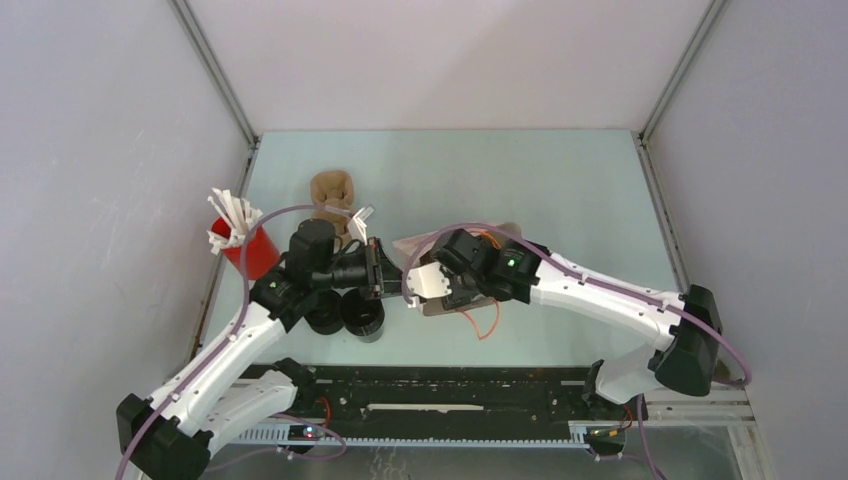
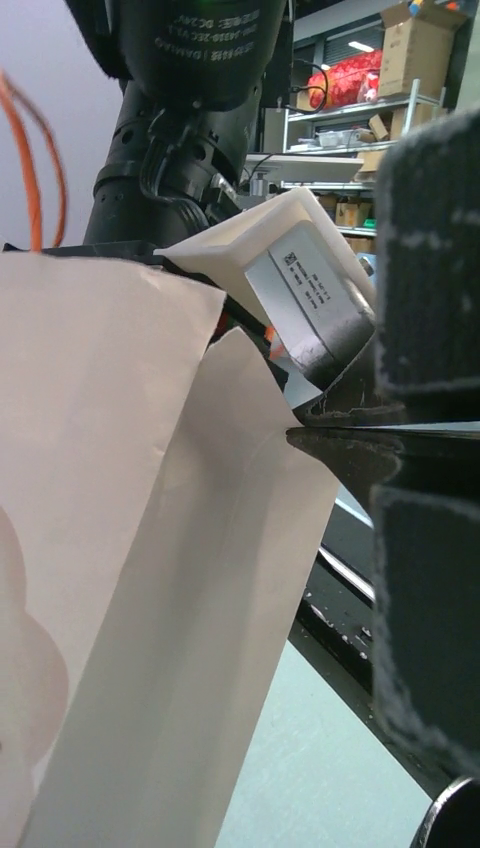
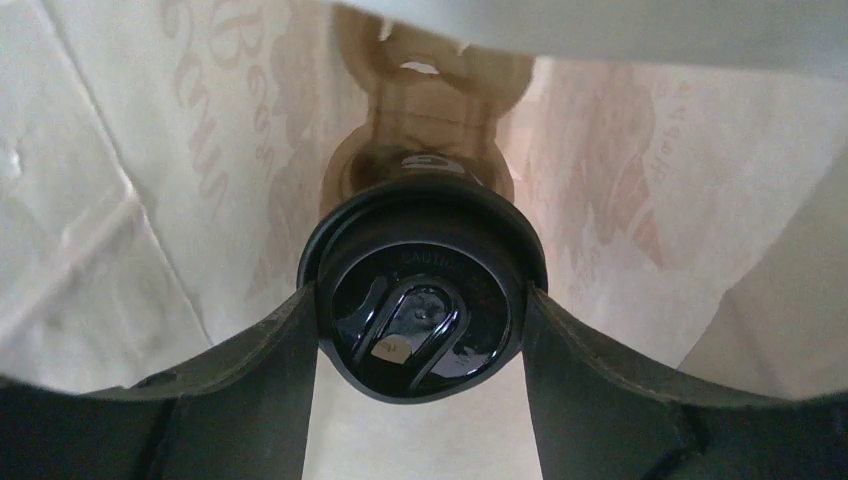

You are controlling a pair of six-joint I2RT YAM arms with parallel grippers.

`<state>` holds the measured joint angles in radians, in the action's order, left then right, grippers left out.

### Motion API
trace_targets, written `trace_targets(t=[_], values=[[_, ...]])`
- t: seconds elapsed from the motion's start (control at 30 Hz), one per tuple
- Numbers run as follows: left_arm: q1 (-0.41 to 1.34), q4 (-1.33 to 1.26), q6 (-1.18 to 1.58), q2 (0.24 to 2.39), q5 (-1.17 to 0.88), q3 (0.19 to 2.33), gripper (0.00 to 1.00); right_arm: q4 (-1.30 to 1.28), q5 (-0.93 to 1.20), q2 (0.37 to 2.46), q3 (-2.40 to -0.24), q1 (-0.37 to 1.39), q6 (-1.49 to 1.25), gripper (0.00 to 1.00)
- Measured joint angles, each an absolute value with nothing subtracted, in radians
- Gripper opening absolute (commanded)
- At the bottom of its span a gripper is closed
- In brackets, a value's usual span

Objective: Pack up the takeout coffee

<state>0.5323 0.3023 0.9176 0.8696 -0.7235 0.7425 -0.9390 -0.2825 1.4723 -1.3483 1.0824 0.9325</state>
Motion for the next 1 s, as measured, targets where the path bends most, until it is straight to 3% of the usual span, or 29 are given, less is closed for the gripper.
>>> trace_targets(t=[0.3,0.53,0.7,0.87,1.0], values=[[0.519,0.36,0.889,0.912,-0.7,0.741,0.0,-0.553,-0.241,1.422,-1.132,1.034,1.167,0.15],[0.521,0.367,0.859,0.911,-0.675,0.743,0.18,-0.58,-0.232,1.423,-1.139,1.014,1.191,0.15],[0.522,0.402,0.837,0.897,-0.622,0.761,0.16,-0.614,-0.235,1.425,-1.142,1.007,1.184,0.14],[0.521,0.457,0.806,0.866,-0.52,0.804,0.08,-0.632,-0.235,1.47,-1.194,1.001,1.184,0.13],[0.524,0.475,0.803,0.843,-0.46,0.809,0.17,-0.648,-0.232,1.511,-1.253,0.999,1.176,0.12]])
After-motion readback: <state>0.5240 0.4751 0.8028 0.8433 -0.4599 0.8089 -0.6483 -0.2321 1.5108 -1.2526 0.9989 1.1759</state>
